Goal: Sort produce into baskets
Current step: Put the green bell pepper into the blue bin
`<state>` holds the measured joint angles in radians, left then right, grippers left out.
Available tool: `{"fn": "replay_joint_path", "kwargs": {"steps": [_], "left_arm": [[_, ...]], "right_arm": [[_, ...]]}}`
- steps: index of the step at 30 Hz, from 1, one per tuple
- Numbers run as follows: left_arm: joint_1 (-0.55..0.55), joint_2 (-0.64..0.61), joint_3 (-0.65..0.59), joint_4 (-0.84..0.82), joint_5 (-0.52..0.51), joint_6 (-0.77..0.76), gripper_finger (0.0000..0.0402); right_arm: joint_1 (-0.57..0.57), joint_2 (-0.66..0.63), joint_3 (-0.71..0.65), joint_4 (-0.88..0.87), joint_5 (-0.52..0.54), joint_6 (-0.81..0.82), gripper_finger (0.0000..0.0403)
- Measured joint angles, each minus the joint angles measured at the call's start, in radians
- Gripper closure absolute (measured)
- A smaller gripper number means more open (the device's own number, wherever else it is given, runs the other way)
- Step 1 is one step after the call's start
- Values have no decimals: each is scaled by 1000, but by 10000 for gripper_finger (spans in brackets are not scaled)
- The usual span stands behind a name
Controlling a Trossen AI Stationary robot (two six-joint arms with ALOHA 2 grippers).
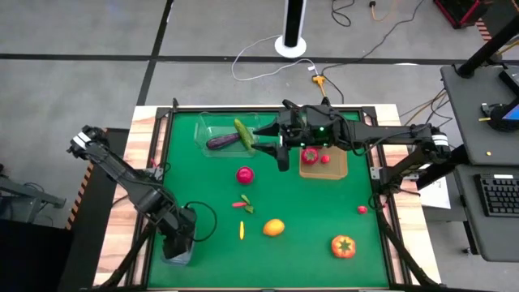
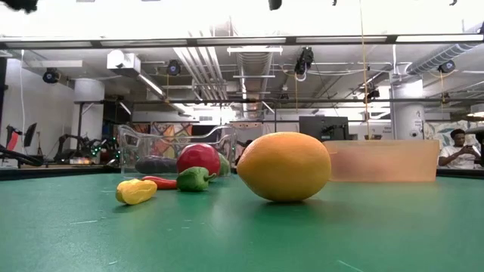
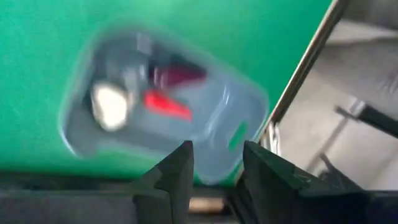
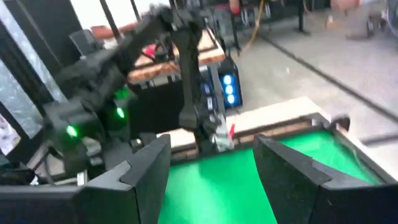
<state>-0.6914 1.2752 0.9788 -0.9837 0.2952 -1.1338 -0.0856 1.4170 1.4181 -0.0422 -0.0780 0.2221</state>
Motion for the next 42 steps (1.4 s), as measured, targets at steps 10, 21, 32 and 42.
{"fn": "replay_joint_path", "kwargs": {"steps": [10,21,32,42], "left_arm": [[65,-26,164,-125,-450,238,302],[125,-110,166,-124,-784,338,334],[126,-144,165,-126,-900,340,341],[126,-107,164,-124,-925,341,341]], "right_arm": [[33,94,48,-271,0,278,184],[142,356,133,-584,-26,167,184],[207,541,128,-456,-26,174,184],[232,666,150,-371,-13,244,184]]}}
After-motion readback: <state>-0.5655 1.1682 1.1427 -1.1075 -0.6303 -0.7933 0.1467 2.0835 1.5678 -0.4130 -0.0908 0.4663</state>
